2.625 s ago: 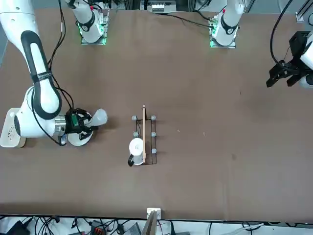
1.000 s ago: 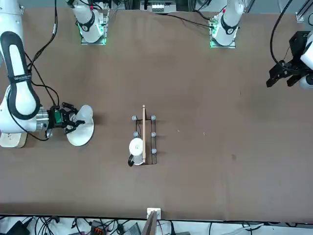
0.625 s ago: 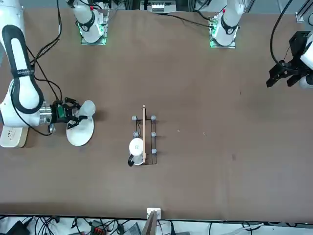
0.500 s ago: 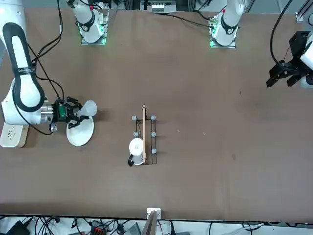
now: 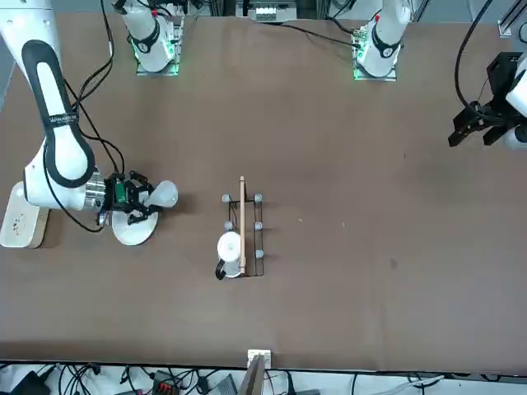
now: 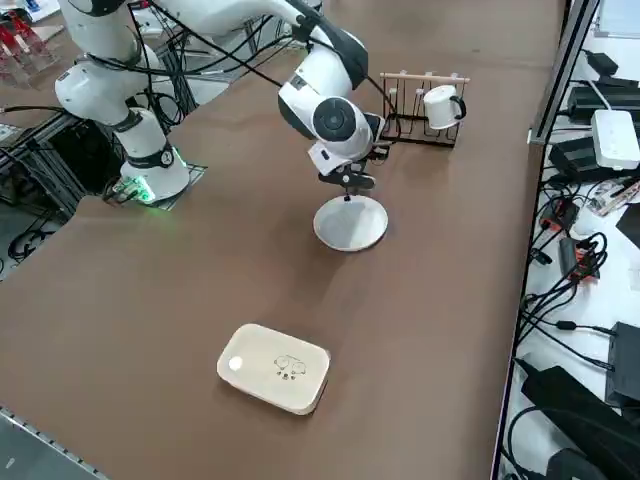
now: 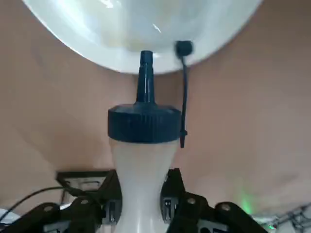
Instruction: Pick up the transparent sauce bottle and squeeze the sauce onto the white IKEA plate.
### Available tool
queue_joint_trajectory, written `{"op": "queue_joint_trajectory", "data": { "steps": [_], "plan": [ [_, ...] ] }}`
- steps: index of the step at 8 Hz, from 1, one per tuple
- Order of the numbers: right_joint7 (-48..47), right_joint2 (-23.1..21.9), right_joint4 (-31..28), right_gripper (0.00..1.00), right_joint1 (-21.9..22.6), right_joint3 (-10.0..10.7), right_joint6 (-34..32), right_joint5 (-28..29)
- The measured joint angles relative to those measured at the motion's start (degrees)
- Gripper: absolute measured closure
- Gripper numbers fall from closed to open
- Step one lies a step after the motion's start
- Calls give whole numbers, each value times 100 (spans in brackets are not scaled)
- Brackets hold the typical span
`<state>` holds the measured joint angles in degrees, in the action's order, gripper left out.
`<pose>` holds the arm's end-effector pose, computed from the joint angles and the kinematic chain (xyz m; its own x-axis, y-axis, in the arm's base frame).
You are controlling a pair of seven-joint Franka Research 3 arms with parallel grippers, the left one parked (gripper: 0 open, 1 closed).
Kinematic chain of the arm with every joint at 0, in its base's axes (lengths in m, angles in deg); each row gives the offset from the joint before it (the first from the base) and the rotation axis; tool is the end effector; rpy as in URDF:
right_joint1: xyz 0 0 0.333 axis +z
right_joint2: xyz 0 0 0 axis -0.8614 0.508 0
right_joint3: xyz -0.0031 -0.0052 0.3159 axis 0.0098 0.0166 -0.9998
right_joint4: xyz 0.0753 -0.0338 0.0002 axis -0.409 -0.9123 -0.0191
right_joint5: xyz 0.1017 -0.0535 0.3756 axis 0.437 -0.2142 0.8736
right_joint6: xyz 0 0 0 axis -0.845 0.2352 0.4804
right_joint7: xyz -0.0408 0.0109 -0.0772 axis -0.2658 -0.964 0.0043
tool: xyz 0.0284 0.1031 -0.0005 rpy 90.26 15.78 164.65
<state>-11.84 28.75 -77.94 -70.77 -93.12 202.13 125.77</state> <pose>0.6147 0.0124 0.2510 0.0320 -0.7407 -0.6710 -0.9951 -0.0862 0.0477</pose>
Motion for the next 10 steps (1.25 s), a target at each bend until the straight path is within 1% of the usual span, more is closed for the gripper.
{"op": "queue_joint_trajectory", "data": {
  "steps": [3, 4, 5, 7, 9, 10],
  "plan": [
    [0, 104, 318, 59, -116, 234, 96, -40],
    [3, 124, 379, 59, -143, 282, 80, -197],
    [-176, 109, 416, 59, -106, 281, 60, -622],
    [-1478, 34, 499, 59, 203, 231, 68, -1946],
    [-2727, -138, 532, 59, 558, 195, 48, -2962],
    [-3385, -249, 548, 59, 743, 193, -88, -3596]
  ]
}}
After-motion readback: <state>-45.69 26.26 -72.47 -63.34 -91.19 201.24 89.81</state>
